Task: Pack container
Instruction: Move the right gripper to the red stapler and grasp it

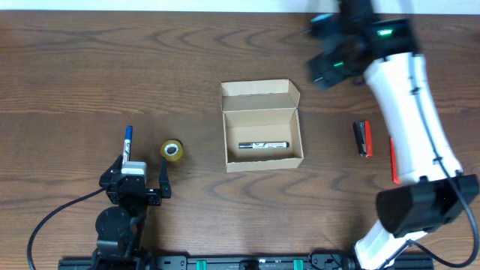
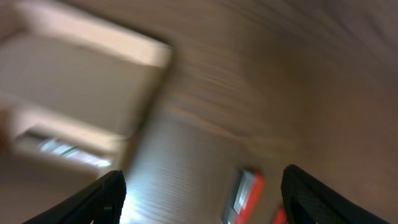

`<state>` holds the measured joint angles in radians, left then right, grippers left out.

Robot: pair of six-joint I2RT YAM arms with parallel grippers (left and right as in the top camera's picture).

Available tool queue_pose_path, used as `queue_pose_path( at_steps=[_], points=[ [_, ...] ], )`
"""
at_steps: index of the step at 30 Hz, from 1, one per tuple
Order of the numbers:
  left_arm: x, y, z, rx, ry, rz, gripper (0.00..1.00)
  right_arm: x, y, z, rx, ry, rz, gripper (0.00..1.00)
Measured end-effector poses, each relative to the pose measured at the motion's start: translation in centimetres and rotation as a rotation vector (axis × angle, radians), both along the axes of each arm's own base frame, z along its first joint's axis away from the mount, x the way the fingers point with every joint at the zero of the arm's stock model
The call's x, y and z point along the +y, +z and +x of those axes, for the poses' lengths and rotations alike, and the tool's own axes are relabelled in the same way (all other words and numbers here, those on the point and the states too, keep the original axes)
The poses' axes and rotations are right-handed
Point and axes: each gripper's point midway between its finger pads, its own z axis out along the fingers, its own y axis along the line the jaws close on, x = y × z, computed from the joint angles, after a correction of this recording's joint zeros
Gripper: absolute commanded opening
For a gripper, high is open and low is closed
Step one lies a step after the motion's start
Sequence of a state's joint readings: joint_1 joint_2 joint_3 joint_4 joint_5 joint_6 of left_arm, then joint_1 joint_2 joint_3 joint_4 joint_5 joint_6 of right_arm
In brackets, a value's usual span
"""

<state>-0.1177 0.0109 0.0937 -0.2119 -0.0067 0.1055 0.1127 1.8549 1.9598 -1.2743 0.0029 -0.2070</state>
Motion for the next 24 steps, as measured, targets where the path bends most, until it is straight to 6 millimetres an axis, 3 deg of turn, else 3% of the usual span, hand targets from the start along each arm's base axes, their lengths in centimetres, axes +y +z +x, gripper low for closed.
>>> queue_pose_path(
  at_steps=[4,8,11,16,20,24],
  points=[
    [0.0,0.0,0.0,0.0,0.0,0.0,0.95,-7.8,-0.9,-0.2,0.024,-0.289,0.011,0.72],
    [0.0,0.0,0.0,0.0,0.0,0.0,0.95,-11.4,-3.7,-2.0,0.108,-0.427,0.023,0.71],
    [0.0,0.0,0.0,0.0,0.0,0.0,0.95,-12.1,-7.1,-3.8,0.198,-0.467,0.037,0.71],
    [0.0,0.0,0.0,0.0,0.0,0.0,0.95,-11.3,-13.0,-5.8,0.289,-0.472,0.06,0.76],
    [0.0,0.0,0.0,0.0,0.0,0.0,0.95,-10.6,-16.0,-6.6,0.307,-0.449,0.089,0.79],
    [0.0,0.0,0.0,0.0,0.0,0.0,0.95,-10.3,-17.2,-7.4,0.33,-0.407,0.094,0.84]
  ],
)
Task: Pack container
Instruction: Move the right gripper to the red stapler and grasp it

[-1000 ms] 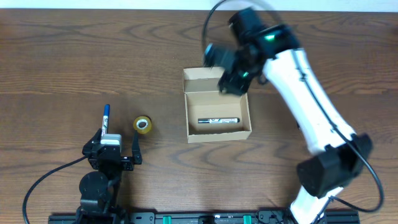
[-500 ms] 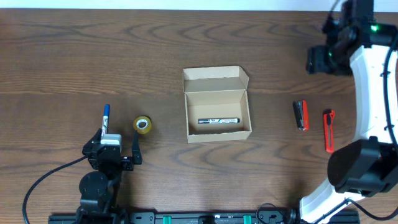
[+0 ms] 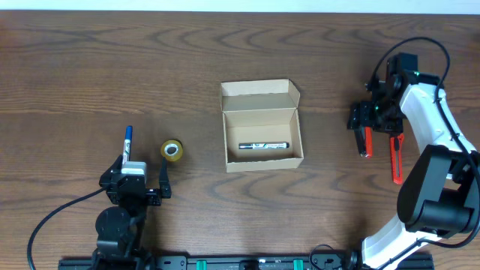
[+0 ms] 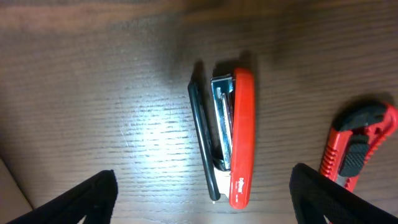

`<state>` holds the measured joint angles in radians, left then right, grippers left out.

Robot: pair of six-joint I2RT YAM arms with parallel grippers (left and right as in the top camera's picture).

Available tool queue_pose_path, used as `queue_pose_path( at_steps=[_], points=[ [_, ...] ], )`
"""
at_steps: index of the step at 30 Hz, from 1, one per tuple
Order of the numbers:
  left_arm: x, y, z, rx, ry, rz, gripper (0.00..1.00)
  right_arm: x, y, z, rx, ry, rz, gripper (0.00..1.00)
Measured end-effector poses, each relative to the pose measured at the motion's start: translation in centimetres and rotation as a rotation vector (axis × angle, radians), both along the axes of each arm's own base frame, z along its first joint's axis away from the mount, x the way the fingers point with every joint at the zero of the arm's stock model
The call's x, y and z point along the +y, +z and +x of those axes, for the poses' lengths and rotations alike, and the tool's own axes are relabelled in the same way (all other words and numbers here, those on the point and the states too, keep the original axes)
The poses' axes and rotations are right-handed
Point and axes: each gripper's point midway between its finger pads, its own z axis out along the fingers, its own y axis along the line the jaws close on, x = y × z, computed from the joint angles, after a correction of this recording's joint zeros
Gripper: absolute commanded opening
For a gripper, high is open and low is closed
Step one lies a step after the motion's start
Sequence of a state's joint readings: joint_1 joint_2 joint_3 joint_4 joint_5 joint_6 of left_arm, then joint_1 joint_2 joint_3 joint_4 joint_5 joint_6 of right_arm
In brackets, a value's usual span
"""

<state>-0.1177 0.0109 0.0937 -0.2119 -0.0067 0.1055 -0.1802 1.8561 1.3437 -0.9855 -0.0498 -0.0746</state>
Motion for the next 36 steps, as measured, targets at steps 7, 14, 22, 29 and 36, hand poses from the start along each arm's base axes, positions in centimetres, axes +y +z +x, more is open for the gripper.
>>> queue_pose_path(
  at_steps=[7,14,22,29,36],
  points=[
    [0.0,0.0,0.0,0.0,0.0,0.0,0.95,-1.0,0.1,1.4,-0.065,0.06,-0.019,0.85],
    [0.0,0.0,0.0,0.0,0.0,0.0,0.95,-1.2,-0.5,1.3,-0.065,0.093,-0.023,0.81],
    [0.0,0.0,0.0,0.0,0.0,0.0,0.95,-1.1,-3.0,0.5,-0.025,0.1,-0.013,0.8],
    [0.0,0.0,0.0,0.0,0.0,0.0,0.95,-0.9,-4.6,-0.4,-0.011,0.102,-0.009,0.8],
    [0.0,0.0,0.0,0.0,0.0,0.0,0.95,-1.2,-5.8,-1.0,-0.006,0.1,-0.035,0.78]
  ],
)
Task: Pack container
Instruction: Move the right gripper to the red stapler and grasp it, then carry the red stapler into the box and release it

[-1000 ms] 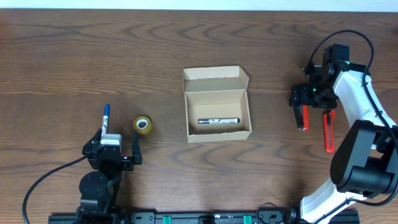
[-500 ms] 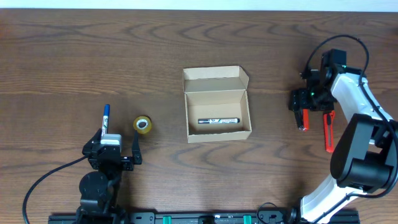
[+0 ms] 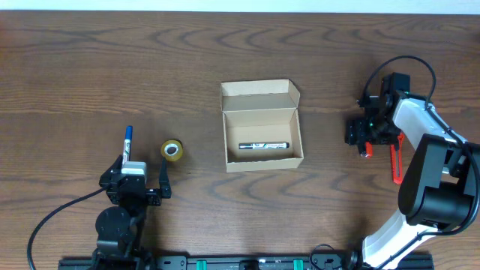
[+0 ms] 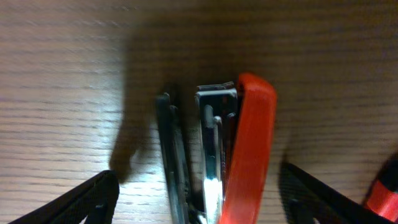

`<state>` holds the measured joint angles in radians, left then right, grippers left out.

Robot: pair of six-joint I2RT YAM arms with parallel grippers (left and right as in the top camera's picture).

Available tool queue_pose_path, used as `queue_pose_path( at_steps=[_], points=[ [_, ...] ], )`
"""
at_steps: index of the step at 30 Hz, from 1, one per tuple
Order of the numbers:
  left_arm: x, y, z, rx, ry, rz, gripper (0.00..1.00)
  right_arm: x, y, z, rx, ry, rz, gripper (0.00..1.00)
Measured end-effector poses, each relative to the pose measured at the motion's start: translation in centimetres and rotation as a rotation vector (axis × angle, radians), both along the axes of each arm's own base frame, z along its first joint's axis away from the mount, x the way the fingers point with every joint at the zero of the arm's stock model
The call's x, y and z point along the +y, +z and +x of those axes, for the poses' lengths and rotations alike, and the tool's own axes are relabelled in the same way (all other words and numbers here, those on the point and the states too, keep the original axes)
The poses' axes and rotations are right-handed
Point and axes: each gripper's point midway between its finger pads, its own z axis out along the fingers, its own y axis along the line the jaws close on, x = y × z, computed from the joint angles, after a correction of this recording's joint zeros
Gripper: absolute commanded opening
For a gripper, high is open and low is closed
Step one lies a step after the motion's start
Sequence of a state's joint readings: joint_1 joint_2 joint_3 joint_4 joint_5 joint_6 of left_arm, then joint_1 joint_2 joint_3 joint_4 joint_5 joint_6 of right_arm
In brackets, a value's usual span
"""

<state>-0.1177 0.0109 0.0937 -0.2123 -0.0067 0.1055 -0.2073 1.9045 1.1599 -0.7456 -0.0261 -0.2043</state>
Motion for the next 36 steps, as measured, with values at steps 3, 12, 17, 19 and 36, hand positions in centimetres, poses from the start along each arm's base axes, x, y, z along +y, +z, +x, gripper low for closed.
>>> queue_pose_path(
  at_steps=[3,12,17,19,36],
  points=[
    [0.0,0.0,0.0,0.0,0.0,0.0,0.95,-0.3,-0.1,0.1,-0.009,-0.002,-0.019,0.77],
    [0.0,0.0,0.0,0.0,0.0,0.0,0.95,-0.3,-0.1,0.1,-0.021,-0.005,-0.023,0.58],
    [0.0,0.0,0.0,0.0,0.0,0.0,0.95,-0.5,0.0,0.2,-0.028,-0.012,-0.032,0.01],
    [0.0,0.0,0.0,0.0,0.0,0.0,0.95,-0.6,0.2,0.3,-0.033,-0.019,-0.036,0.01],
    [0.0,0.0,0.0,0.0,0.0,0.0,0.95,2.6,2.1,0.6,-0.032,0.026,0.106,0.01]
  ],
)
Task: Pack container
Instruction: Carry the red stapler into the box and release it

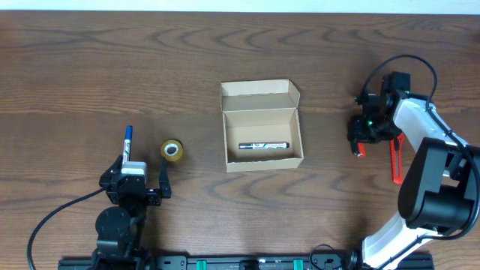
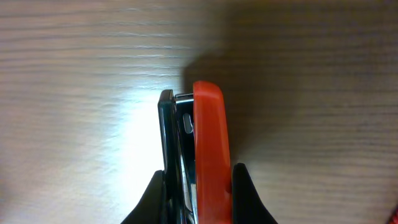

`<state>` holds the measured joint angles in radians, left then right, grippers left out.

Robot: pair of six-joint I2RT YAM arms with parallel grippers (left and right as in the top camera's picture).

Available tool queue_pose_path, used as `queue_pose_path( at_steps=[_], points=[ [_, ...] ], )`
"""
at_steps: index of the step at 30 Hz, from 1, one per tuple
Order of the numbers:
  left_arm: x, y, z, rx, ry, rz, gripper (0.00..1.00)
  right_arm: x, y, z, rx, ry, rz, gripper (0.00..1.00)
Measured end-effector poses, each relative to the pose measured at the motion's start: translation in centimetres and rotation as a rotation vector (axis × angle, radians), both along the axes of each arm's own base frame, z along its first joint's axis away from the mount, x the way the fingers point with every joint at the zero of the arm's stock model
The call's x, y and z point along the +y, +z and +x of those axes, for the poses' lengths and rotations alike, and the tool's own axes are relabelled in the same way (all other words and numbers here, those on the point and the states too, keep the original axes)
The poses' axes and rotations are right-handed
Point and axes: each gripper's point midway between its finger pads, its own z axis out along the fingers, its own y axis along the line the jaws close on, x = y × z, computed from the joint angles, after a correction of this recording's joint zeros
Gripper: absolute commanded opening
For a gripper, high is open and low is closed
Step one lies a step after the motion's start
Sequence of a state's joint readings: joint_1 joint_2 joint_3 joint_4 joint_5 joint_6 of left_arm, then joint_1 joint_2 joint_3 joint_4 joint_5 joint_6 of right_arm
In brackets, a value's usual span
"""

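An open cardboard box (image 1: pixel 262 133) sits mid-table with a black marker (image 1: pixel 264 145) lying inside. My right gripper (image 2: pixel 198 193) is shut on a red and black stapler (image 2: pixel 200 140), its fingers pressed against both sides; in the overhead view the stapler (image 1: pixel 359 149) is mostly hidden under the gripper (image 1: pixel 363 129), right of the box. A red utility knife (image 1: pixel 394 160) lies just beyond it. A yellow tape roll (image 1: pixel 172 151) and a blue pen (image 1: pixel 127 140) lie to the left. My left gripper (image 1: pixel 133 180) rests near the front edge, open.
Cables run from the left arm's base (image 1: pixel 116 225) along the front edge. The right arm (image 1: pixel 427 172) reaches up the right side. The box lid (image 1: pixel 259 93) stands open toward the back.
My right gripper, then open on either side of the stapler, has shut on it. The stapler's two halves now look pressed together. The left arm has not moved.
My right gripper was near the back right of the box, in motion and open. Then it hung open above the stapler beside the knife. It was lower, straddling the stapler, and now grips it. Box, marker, tape and pen stayed put.
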<state>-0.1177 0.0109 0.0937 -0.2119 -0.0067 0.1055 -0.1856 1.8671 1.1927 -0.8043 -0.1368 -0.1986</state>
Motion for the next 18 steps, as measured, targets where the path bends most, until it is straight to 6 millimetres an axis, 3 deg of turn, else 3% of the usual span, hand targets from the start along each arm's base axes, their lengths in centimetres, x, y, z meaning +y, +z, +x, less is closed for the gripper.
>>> queue_pose_path(
  at_steps=[3,6,7,10,13,18],
  points=[
    [0.0,0.0,0.0,0.0,0.0,0.0,0.95,1.5,3.7,1.8,-0.091,0.06,0.0,0.01],
    [0.0,0.0,0.0,0.0,0.0,0.0,0.95,3.7,9.5,4.0,-0.263,0.15,-0.01,0.01],
    [0.0,0.0,0.0,0.0,0.0,0.0,0.95,5.1,12.4,4.5,-0.347,0.211,-0.009,0.01],
    [0.0,0.0,0.0,0.0,0.0,0.0,0.95,8.8,17.3,4.2,-0.488,0.376,0.004,0.01],
    [0.0,0.0,0.0,0.0,0.0,0.0,0.95,13.2,19.5,2.2,-0.549,0.601,0.034,0.01],
    [0.0,0.0,0.0,0.0,0.0,0.0,0.95,18.8,18.7,-1.5,-0.53,0.98,0.083,0.01]
  ],
)
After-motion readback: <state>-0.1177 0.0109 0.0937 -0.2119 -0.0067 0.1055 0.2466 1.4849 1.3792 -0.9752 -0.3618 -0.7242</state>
